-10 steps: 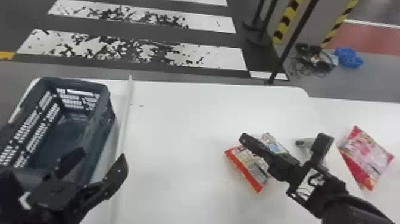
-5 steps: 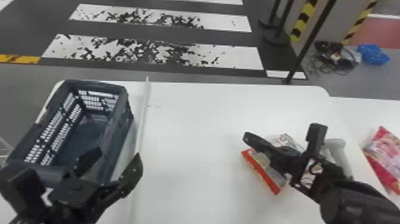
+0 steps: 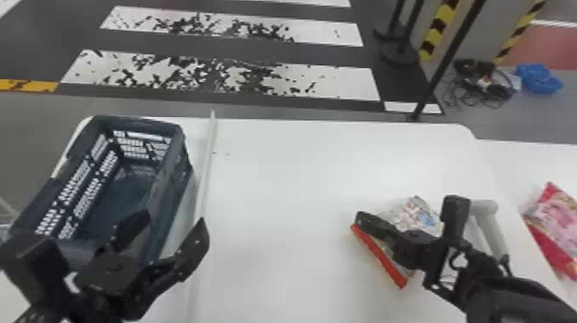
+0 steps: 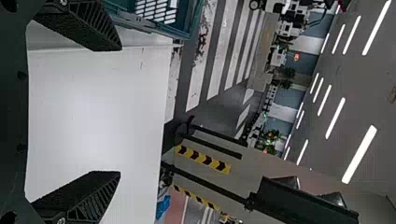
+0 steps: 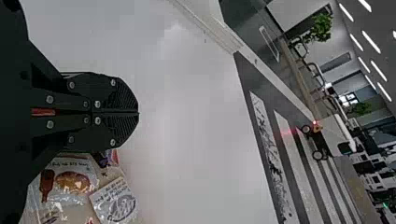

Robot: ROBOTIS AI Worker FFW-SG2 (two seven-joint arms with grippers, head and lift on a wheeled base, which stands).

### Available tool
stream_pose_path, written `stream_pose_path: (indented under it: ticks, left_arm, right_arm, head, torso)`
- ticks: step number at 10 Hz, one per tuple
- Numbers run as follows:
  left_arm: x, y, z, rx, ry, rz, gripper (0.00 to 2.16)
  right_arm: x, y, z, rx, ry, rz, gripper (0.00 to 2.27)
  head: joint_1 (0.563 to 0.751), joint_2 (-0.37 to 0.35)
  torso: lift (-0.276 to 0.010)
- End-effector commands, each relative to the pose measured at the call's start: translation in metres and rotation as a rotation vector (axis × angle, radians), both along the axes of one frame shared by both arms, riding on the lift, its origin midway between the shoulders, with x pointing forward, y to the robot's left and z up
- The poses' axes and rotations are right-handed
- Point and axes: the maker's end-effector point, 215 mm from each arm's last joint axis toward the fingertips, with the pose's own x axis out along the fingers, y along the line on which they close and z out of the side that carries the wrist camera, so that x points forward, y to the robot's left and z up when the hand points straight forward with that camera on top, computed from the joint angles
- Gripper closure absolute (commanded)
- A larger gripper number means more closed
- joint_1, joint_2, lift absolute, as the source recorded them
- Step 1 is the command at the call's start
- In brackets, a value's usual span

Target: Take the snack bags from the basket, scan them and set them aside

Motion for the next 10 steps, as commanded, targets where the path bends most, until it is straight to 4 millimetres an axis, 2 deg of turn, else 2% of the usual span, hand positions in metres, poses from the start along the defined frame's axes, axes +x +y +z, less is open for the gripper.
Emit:
stream_pose_path:
  ticks: [1, 2, 4, 5, 6, 7, 9, 10]
  left_arm:
    - [-0.001, 0.002, 0.002, 0.005, -0.003, -0.004, 0.04]
    - [-0.001, 0.006, 0.003, -0.004, -0.004, -0.001, 0.04]
    - [0.004, 0.005, 0.001, -0.014, -0.005, -0.001, 0.04]
    - [0.006, 0.004, -0.001, -0.017, -0.003, -0.004, 0.04]
    - [0.007, 0.004, -0.001, -0.020, -0.005, -0.003, 0.04]
    - [0.008, 0.004, -0.001, -0.023, -0.006, -0.003, 0.04]
    - [0.007, 0.005, -0.006, -0.025, 0.004, -0.006, 0.04]
    - [0.007, 0.004, -0.007, -0.025, 0.005, -0.007, 0.04]
  right_arm:
    - [-0.018, -0.009, 0.000, -0.011, 0.010, 0.007, 2.24]
    - [-0.033, -0.007, 0.004, 0.000, 0.012, 0.020, 2.24]
    - [-0.065, 0.010, 0.006, 0.051, 0.027, 0.054, 2.24]
    - [-0.079, 0.019, 0.012, 0.058, 0.024, 0.079, 2.24]
    - [-0.088, 0.023, 0.027, 0.076, 0.004, 0.083, 2.24]
    - [-0.095, 0.014, 0.048, 0.114, 0.016, 0.054, 2.24]
    - [-0.094, -0.033, 0.097, 0.149, 0.013, -0.052, 2.24]
    - [-0.096, -0.059, 0.103, 0.115, 0.026, -0.103, 2.24]
  head:
    - [0.695, -0.102]
    - [0.695, -0.113]
    - [0.695, -0.111]
    - [0.695, -0.105]
    - [0.695, -0.093]
    - [0.695, -0.083]
    - [0.695, -0.096]
    - [0.695, -0.132]
  torso:
    - [-0.075]
    - [-0.075]
    - [-0.075]
    - [-0.075]
    - [-0.075]
    - [-0.075]
    - [-0.075]
    - [-0.075]
